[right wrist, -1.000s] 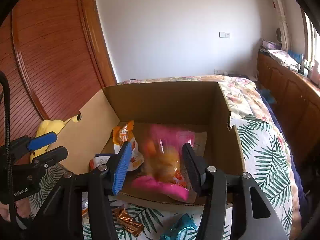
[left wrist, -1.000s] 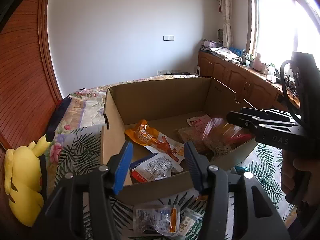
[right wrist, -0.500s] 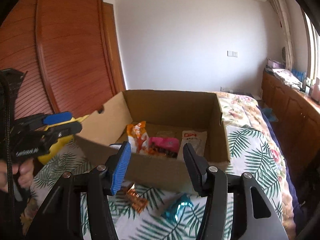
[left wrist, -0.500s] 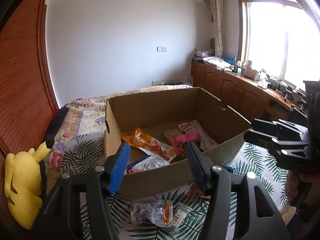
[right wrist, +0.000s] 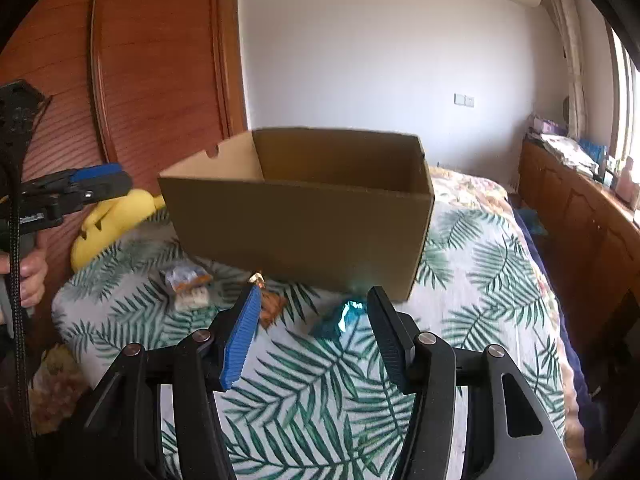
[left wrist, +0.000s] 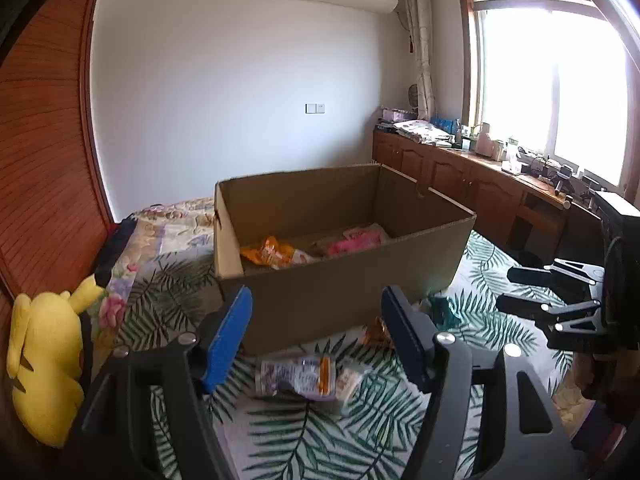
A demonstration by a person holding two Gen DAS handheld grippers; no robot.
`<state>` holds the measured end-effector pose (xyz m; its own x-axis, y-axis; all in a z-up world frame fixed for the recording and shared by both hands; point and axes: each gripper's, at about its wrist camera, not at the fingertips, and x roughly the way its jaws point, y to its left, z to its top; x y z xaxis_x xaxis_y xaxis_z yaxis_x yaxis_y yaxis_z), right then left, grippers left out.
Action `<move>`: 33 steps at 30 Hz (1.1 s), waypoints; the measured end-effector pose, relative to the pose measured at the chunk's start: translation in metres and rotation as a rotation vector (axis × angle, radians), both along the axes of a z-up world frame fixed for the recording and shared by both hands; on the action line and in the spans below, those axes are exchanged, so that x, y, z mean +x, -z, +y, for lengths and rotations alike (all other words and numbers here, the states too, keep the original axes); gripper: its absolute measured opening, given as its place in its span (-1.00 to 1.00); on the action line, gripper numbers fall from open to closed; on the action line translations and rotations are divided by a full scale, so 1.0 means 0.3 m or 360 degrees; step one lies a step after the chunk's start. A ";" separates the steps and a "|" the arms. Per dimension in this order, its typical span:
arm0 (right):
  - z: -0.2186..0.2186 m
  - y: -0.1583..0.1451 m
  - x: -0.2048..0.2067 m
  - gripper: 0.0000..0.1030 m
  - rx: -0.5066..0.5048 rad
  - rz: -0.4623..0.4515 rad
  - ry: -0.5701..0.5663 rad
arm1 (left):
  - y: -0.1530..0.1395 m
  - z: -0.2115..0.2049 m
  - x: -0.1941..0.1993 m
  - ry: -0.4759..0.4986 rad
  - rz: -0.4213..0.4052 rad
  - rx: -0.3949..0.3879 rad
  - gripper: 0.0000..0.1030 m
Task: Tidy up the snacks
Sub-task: 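Move both tools back to the remaining snacks beside the box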
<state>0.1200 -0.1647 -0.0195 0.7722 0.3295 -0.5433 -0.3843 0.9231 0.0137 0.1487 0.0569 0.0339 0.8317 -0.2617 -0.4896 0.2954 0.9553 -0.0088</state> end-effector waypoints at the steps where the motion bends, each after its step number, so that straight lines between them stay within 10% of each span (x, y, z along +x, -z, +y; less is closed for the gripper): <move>1: -0.001 0.010 -0.002 0.10 -0.0005 0.0006 0.0004 | 0.013 0.004 -0.005 -0.0003 0.0008 -0.0003 0.32; 33: 0.029 0.212 0.231 0.06 -0.0025 0.0398 0.0078 | 0.349 0.063 0.061 -0.0166 0.0298 0.0063 0.33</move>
